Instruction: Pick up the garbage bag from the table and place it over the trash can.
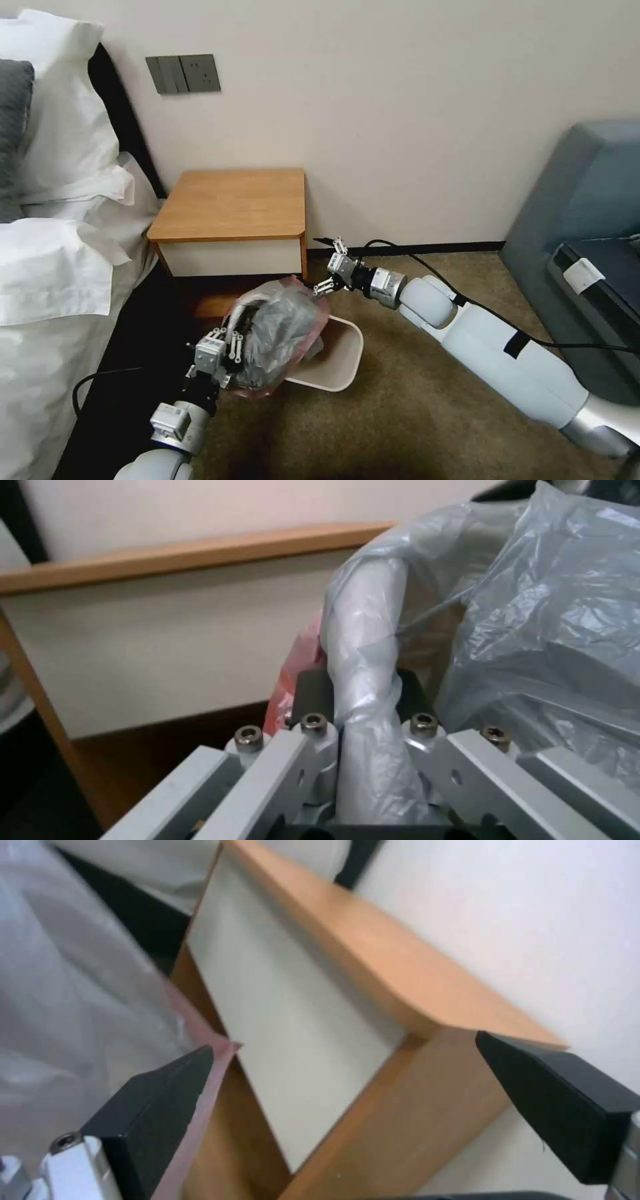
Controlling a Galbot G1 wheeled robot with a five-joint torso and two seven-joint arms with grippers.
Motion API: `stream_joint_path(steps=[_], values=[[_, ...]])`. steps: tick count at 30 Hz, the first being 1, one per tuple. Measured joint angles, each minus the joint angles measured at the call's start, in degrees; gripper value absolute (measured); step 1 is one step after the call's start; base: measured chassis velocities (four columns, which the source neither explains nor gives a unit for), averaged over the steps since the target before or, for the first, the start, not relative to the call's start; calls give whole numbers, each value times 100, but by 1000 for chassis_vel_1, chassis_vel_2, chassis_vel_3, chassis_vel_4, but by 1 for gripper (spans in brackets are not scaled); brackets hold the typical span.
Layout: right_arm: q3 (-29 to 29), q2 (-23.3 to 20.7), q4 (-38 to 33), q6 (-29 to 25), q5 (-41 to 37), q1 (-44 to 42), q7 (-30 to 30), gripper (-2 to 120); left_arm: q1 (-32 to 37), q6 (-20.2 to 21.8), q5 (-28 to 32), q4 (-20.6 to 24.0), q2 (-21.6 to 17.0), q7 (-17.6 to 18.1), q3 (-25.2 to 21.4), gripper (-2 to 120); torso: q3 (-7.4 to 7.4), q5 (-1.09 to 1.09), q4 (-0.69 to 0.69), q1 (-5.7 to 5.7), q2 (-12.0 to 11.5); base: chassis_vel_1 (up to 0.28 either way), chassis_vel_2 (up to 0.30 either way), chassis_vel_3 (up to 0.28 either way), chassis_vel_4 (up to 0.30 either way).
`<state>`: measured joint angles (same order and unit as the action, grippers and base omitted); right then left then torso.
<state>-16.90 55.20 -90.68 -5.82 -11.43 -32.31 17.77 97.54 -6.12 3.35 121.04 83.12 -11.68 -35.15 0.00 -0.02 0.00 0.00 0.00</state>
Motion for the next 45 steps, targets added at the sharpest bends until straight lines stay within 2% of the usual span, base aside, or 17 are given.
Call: stream_joint_path(steps=[4,8,10,12,13,15,17,19,20,22,24,29,38,41,42,45], values=[[256,-66,-150,-8,-202,-169,-42,100,-27,74,20,-72,19,166,-1,7,0,1,0,0,0,0,0,0,0],[575,-127,-538,187,-843,-485,-273,100,-62,168,25,-120,79,417,-12,7,0,2,0,0,0,0,0,0,0],[782,-205,-1177,597,-1857,-880,-718,100,-93,260,49,-150,133,620,-13,7,0,1,-1,0,0,0,0,0,0],[817,-222,-1349,711,-2119,-974,-850,100,-104,286,69,-155,145,670,-9,7,0,2,0,0,0,0,0,0,0],[909,-273,-1947,1081,-2998,-1334,-1357,100,-139,358,146,-158,189,800,11,7,0,1,1,0,0,0,0,0,0],[928,-298,-2510,1362,-3807,-1739,-1852,100,-195,442,282,-158,252,916,35,7,-1,2,-2,0,0,0,0,0,0],[915,-304,-2681,1433,-4046,-1869,-2014,100,-215,472,341,-157,273,953,42,7,-1,2,-1,0,0,0,0,0,0],[782,-272,-3170,1634,-4722,-2220,-2562,100,-277,577,566,-118,328,1059,59,7,-1,0,-1,0,1,0,0,0,0],[782,-272,-3170,1634,-4722,-2220,-2562,100,-277,577,566,-118,328,1059,59,7,-1,0,-1,0,1,0,0,0,0],[629,-121,-3440,1849,-5172,-2338,-3115,100,-309,616,650,-94,347,1087,48,7,-1,1,-1,0,1,0,0,0,0],[482,62,-3481,1986,-5311,-2371,-3475,100,-319,638,715,-62,357,1107,8,7,0,1,0,0,0,0,0,0,0],[273,289,-3334,2087,-5316,-2348,-3774,100,-311,648,752,-1,365,1111,-21,7,0,1,0,0,0,0,0,0,0],[95,556,-2963,2101,-5170,-2249,-3818,99,-309,648,754,58,396,1109,-18,7,0,1,0,0,0,0,0,0,0],[66,654,-2816,2080,-5088,-2206,-3731,88,-291,648,754,95,398,1100,-11,7,0,1,0,0,0,0,0,0,0],[66,654,-2816,2080,-5088,-2206,-3731,88,-291,648,754,95,398,1100,-11,7,0,1,0,0,0,0,0,0,0],[19,703,-2764,2063,-4986,-2185,-3630,72,-278,648,750,96,395,1094,-19,7,0,1,0,0,0,0,0,0,0]])
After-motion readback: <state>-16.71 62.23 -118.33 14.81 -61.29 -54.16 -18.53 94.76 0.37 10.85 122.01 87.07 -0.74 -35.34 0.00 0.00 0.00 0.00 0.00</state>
